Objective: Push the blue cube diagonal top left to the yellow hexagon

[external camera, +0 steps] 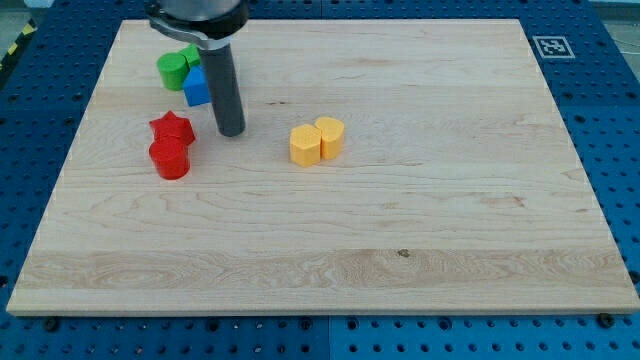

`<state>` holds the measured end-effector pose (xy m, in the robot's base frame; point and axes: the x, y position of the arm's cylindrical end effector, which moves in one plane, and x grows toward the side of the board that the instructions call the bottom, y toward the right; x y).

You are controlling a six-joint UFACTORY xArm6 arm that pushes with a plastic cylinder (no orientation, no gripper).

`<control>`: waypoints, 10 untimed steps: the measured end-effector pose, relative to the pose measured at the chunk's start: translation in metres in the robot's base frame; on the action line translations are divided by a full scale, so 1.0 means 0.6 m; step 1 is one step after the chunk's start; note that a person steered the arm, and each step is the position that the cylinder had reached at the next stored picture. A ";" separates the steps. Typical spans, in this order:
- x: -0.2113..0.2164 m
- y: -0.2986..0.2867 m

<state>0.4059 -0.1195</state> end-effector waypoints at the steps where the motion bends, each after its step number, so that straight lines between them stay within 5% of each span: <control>1: -0.007 -0.034; 4: -0.046 -0.130; 10: -0.157 -0.060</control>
<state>0.3114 -0.1552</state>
